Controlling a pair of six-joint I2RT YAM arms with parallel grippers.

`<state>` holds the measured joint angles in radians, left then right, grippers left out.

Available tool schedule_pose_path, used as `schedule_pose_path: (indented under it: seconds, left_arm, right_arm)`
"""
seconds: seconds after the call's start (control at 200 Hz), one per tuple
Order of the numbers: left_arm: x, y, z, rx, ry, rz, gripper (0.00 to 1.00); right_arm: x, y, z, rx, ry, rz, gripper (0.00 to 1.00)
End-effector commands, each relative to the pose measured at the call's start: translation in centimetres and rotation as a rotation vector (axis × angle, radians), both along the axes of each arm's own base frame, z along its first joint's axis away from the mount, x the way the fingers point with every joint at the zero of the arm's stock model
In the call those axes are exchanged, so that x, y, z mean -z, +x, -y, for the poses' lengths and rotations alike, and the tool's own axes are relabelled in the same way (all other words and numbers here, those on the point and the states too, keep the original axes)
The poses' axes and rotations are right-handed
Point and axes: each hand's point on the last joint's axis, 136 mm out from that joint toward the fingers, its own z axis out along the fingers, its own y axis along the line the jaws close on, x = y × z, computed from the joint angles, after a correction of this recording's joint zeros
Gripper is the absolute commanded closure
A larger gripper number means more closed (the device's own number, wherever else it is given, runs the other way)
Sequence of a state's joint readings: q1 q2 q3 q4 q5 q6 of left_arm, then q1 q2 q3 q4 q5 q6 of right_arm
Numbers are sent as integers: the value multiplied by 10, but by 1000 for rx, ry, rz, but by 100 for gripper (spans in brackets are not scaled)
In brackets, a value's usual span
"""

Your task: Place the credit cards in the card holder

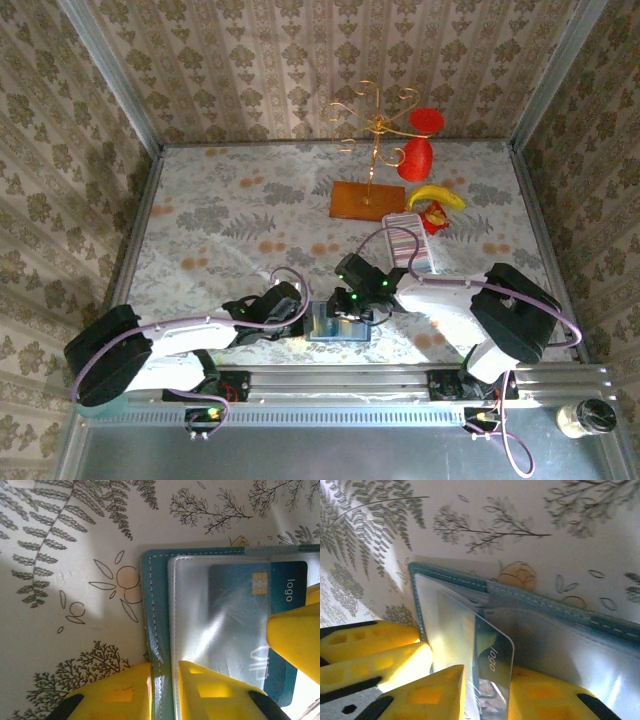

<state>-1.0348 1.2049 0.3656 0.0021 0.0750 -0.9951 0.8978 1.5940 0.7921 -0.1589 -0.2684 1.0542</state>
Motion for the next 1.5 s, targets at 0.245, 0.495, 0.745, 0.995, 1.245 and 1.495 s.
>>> schedule_pose_path:
  seconds: [0.245,0.495,0.745,0.995,1.245,1.495]
  left_arm:
    - [-2,-5,-10,-21,-4,6,80]
    - [0,-6,-14,-34,0,6,80]
    - [0,-5,-14,-33,0,10,80]
    - [0,-6,-14,-27,2,11,80]
    - [1,-6,-13,-28,3,9,80]
    - [4,-7,-16,-38,1,5,80]
  right_arm:
    - [2,8,-13,36,-53,28,74]
    - [-15,5,13,52,-111,88,61]
    - [-5,-3,25,62,-136,65,78]
    - [13,-7,21,40,-179,31,100]
    - [12,-6,3,17,-149,31,100]
    - [-7,-3,-10,-4,-124,86,100]
